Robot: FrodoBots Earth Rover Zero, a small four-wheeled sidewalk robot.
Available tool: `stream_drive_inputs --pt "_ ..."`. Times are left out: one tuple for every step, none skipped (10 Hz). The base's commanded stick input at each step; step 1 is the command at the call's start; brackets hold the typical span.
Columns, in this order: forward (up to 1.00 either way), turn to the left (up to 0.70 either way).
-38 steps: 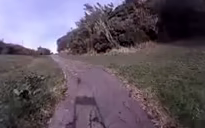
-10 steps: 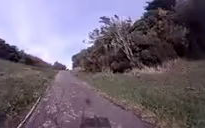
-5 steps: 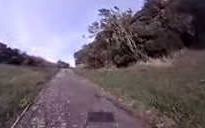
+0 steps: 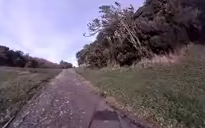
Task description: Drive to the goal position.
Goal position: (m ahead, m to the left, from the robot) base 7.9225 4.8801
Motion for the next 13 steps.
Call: stream_drive_inputs --pt "0.85 0.27" --pt "0.85 0.19" --pt "0.85 0.05" --pt "0.85 0.00" --pt "0.85 0.00" --pt "0.85 0.00" --pt "0.85 0.00" --pt "0.85 0.11" --pt "0.85 0.27" --pt "0.85 0.34" --pt "0.85 0.34" --pt "0.85 0.34" --pt "0.85 0.34"
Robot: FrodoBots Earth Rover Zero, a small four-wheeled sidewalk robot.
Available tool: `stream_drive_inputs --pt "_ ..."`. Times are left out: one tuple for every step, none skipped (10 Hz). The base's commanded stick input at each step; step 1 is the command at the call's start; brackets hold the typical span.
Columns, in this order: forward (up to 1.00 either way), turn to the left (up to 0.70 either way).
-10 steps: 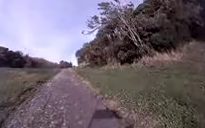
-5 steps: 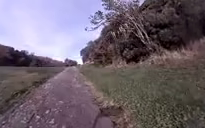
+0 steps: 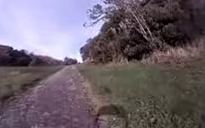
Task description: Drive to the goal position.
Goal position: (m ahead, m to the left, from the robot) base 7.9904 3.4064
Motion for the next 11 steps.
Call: stream_drive_inputs --pt "0.85 0.34" --pt "0.85 0.34" --pt "0.85 0.34" --pt "0.85 0.34" --pt "0.85 0.34" --pt "0.85 0.34" --pt "0.85 0.33" --pt "0.85 0.00" --pt "0.85 0.00" --pt "0.85 0.00" --pt "0.85 0.00"
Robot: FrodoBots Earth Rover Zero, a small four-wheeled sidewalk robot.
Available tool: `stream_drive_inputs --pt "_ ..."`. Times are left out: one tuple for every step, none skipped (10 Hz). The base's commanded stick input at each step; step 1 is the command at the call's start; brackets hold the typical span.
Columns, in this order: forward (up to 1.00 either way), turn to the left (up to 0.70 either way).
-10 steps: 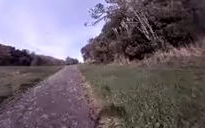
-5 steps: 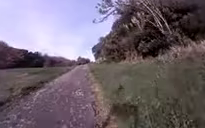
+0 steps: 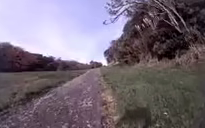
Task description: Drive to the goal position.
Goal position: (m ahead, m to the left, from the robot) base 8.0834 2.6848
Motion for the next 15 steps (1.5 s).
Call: stream_drive_inputs --pt "0.85 0.00" --pt "0.85 0.00" --pt "0.85 0.00" --pt "0.85 0.00" --pt "0.85 0.00" --pt "0.85 0.00" --pt "0.85 0.00" --pt "0.85 0.00" --pt "0.85 0.00" --pt "0.85 0.00" --pt "0.85 0.00" --pt "0.85 0.12" --pt "0.85 0.34" --pt "0.85 0.34" --pt "0.85 0.32"
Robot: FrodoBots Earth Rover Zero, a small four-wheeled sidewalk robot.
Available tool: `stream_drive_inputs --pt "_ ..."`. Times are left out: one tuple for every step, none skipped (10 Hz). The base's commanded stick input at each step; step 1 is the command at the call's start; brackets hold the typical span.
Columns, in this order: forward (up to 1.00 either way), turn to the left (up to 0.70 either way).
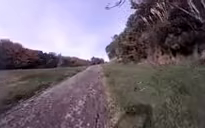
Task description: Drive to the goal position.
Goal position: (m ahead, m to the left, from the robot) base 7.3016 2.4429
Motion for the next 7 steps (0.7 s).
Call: stream_drive_inputs --pt "0.85 0.27" --pt "0.85 0.13" --pt "0.85 0.04" --pt "0.85 0.00" --pt "0.85 0.00" --pt "0.85 0.00" --pt "0.85 0.00"
